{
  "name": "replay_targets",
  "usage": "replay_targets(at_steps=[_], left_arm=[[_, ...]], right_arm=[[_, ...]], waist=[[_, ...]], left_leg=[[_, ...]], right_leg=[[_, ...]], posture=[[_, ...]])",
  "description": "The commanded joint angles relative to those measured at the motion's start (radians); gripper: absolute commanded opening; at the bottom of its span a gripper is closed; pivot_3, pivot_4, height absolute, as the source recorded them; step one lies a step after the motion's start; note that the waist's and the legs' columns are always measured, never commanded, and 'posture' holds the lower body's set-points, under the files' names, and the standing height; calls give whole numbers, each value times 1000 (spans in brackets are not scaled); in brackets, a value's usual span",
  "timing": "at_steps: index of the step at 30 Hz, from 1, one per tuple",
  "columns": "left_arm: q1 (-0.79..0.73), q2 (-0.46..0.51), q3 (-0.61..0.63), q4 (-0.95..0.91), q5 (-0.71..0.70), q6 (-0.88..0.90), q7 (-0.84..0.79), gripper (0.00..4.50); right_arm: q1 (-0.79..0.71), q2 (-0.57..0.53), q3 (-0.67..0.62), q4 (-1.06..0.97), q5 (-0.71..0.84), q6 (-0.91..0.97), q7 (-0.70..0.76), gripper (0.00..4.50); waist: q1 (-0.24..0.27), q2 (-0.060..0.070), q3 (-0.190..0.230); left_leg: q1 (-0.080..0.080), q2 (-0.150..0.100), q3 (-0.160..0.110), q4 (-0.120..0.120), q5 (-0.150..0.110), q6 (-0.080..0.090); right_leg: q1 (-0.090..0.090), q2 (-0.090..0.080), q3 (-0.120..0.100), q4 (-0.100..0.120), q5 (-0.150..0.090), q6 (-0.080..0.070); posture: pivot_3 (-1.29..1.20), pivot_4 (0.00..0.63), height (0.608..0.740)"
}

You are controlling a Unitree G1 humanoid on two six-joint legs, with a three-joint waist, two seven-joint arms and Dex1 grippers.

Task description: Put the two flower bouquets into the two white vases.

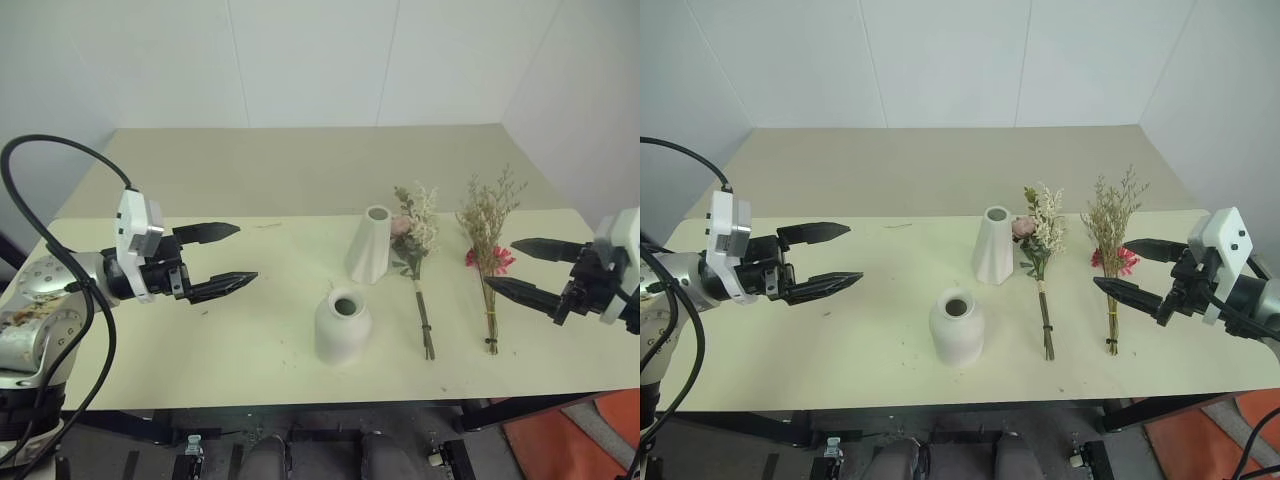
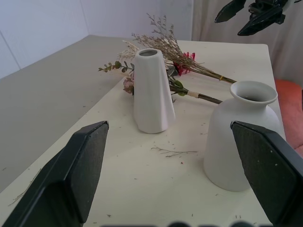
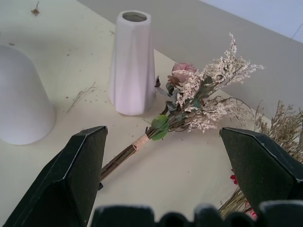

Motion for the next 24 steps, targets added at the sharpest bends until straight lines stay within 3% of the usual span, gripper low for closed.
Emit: replay_targets(at_steps=[1, 8, 10, 14, 20, 24], left_arm=[[-14, 17, 30, -27, -20, -4, -7, 4500], [-20, 20, 28, -23, -20, -2, -13, 4500], [-25, 19, 24, -20, -17, -3, -14, 4500], [-26, 16, 10, -26, -11, -6, -18, 4500], [-37, 6, -8, -23, 1, -14, -11, 4500], [-44, 6, -12, -24, -17, -6, -24, 4500]], right_arm=[[-7, -20, -24, -9, 0, 3, -4, 4487], [-11, -16, -29, -7, -11, 5, -20, 4487], [-19, -31, 2, -12, -67, 36, -88, 4487], [-150, -115, 141, 33, -110, 389, -262, 4487], [-429, -147, 318, 148, -83, 774, -308, 4487], [-591, -156, 462, 275, -110, 889, -289, 4487]], waist=[[0, 0, 0], [0, 0, 0], [0, 0, 0], [-5, 0, 0], [-5, 0, 0], [-4, 0, 0]], left_leg=[[0, 0, 0, 0, 0, 0], [0, 0, 0, 0, 0, 0], [0, 0, 0, 0, 0, 0], [1, 0, 1, 0, 0, 0], [0, 0, 0, 0, 0, 0], [-1, 0, 0, 0, 0, 0]], right_leg=[[0, 0, 0, 0, 0, 0], [0, 0, 0, 0, 0, 0], [0, 0, 0, 0, 0, 0], [0, 0, 1, 1, 0, 0], [-1, 0, 1, 1, 2, -4], [-2, 0, 0, 0, 4, -7]], posture=[[0, 150, 740], [0, 150, 740], [0, 150, 740], [0, 150, 740], [0, 150, 740], [0, 150, 740]])
